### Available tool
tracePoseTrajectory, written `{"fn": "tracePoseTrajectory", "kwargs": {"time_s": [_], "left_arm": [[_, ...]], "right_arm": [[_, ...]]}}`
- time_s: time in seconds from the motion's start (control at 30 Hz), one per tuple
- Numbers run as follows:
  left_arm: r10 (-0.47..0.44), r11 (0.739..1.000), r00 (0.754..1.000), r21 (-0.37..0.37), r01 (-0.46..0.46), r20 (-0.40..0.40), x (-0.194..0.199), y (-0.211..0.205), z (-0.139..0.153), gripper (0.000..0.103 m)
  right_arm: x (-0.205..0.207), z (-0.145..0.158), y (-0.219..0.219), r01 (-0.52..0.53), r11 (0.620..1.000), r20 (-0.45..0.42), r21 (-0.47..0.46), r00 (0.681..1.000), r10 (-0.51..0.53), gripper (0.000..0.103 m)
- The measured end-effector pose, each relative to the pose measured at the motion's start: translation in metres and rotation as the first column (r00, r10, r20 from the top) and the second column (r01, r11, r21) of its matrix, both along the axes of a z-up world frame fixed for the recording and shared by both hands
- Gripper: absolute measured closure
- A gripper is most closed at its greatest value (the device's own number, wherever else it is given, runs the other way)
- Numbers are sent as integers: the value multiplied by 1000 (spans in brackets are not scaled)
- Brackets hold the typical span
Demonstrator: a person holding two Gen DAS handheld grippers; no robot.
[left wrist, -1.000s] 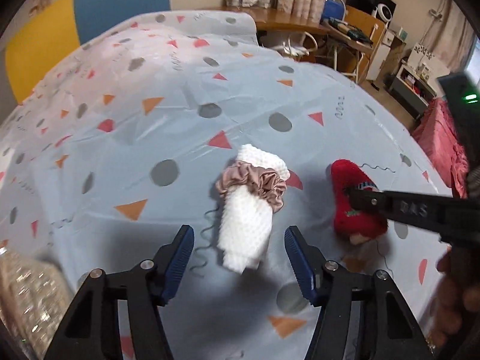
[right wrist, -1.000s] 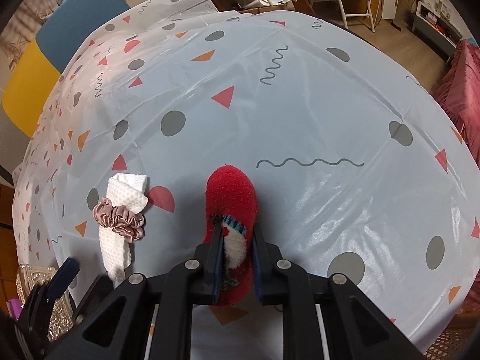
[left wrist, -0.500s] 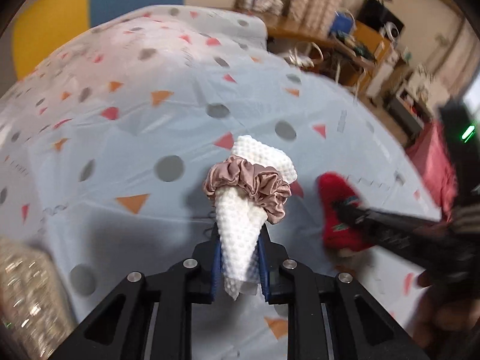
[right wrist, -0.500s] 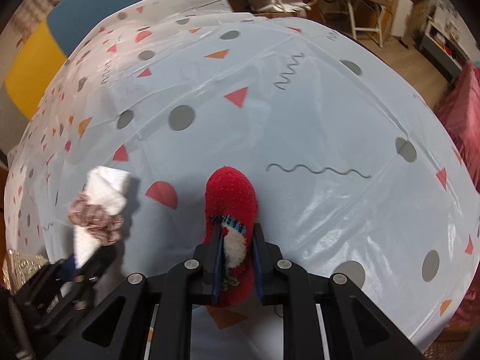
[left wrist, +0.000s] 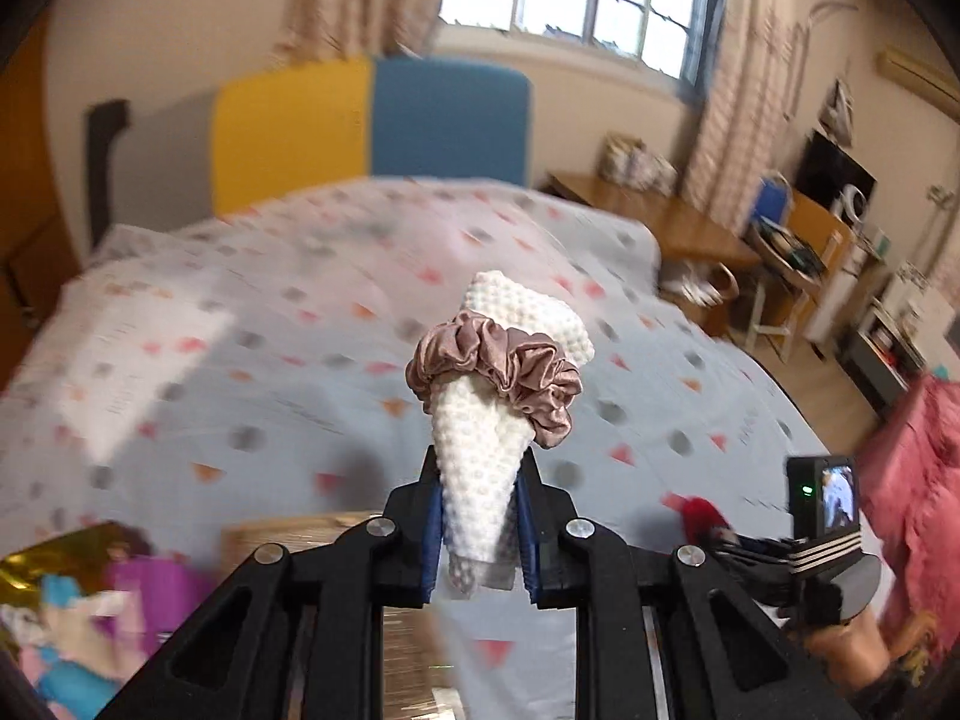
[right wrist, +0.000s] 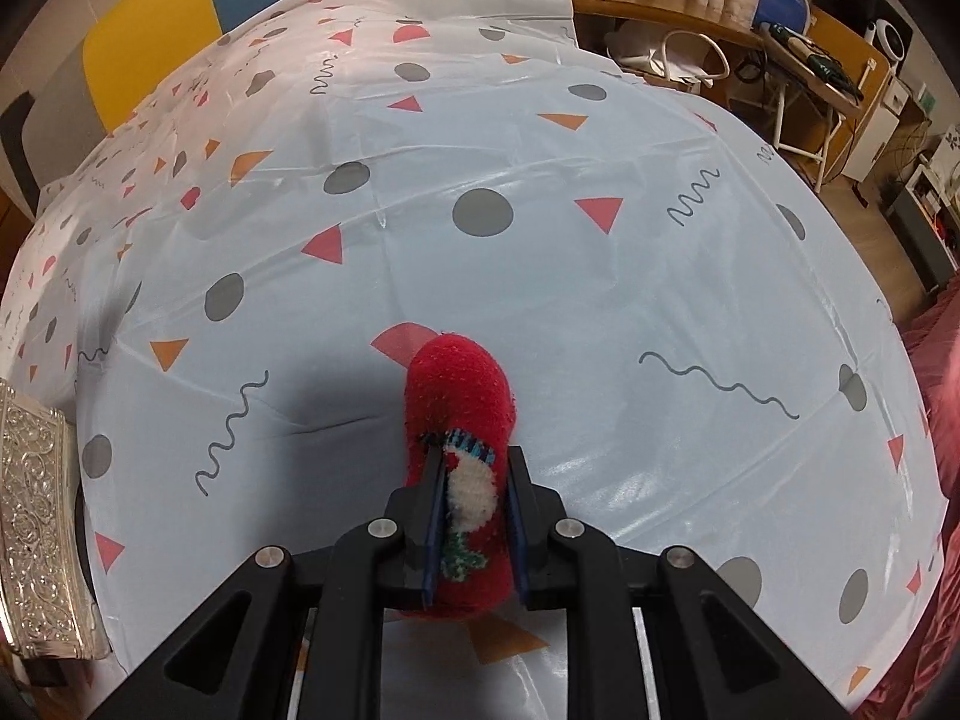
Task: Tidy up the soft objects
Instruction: 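Carry the waffle cloth with scrunchie into the gold tray and release with the left tool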
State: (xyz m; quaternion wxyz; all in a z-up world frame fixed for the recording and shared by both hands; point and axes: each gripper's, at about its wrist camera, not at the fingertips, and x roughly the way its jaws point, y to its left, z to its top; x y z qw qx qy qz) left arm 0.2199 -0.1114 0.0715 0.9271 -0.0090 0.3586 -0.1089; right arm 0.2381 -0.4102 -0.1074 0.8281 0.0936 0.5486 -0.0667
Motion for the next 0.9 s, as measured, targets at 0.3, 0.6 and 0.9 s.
{"fn": "tracePoseTrajectory", "kwargs": {"time_s": [0.3,0.6,0.9], "left_arm": [[185,983,979,3,-186,84,-40,119,16,82],[337,940,936,6,-340,103,-89,205,0,82],[436,899,897,14,-438,76,-133,260,-30,81]], "right_arm": [[1,-2,1,9,1000,4,-6,1000,-9,82],[-1,-3,7,-13,999,18,-48,1000,13,81],[-3,-4,20,-53,988,27,-143,998,58,81]]}}
